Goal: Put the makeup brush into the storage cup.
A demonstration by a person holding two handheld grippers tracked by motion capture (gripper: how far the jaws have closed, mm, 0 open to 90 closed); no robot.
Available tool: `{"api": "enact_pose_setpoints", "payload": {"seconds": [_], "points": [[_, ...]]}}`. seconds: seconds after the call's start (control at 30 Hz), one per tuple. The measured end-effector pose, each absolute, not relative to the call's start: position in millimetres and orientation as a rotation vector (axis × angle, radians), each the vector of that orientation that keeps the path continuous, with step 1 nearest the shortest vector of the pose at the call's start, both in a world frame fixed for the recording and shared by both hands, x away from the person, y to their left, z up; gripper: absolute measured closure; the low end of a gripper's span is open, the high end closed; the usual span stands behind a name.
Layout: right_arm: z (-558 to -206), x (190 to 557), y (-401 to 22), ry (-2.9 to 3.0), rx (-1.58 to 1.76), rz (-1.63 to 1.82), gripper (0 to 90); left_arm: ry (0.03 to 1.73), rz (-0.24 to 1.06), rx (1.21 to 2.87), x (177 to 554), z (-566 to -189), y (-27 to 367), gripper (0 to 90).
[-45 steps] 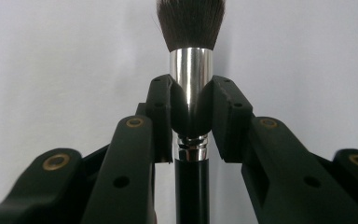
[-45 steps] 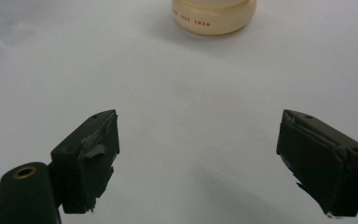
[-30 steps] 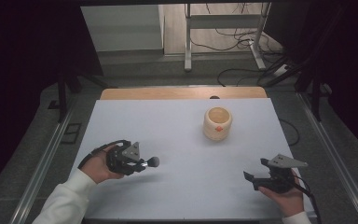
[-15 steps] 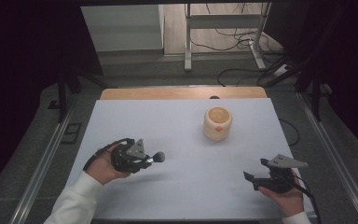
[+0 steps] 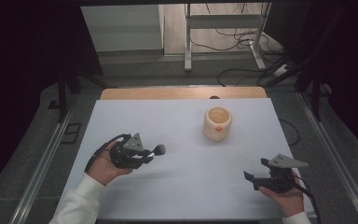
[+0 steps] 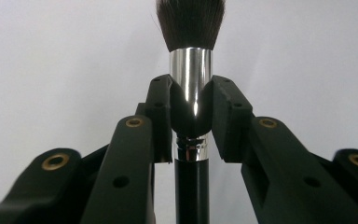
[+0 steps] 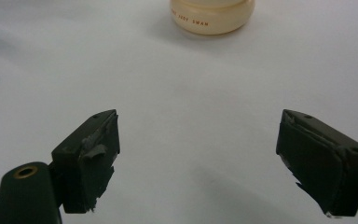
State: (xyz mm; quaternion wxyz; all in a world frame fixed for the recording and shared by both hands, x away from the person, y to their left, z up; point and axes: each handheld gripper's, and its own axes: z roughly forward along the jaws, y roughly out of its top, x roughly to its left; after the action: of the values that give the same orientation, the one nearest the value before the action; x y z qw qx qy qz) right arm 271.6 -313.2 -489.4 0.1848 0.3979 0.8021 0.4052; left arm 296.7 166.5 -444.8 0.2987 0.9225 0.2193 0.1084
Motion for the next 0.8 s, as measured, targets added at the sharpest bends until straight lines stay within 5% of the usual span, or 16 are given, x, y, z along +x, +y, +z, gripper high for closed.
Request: {"api": "enact_pose_setpoints", "payload": {"seconds": [0.8], "points": [[-489.6,271.9,-313.1,2.259,1.127,1.139,14.3,0.821,0.299,2.354,296.6,-439.4,160.5,71.0]]}}
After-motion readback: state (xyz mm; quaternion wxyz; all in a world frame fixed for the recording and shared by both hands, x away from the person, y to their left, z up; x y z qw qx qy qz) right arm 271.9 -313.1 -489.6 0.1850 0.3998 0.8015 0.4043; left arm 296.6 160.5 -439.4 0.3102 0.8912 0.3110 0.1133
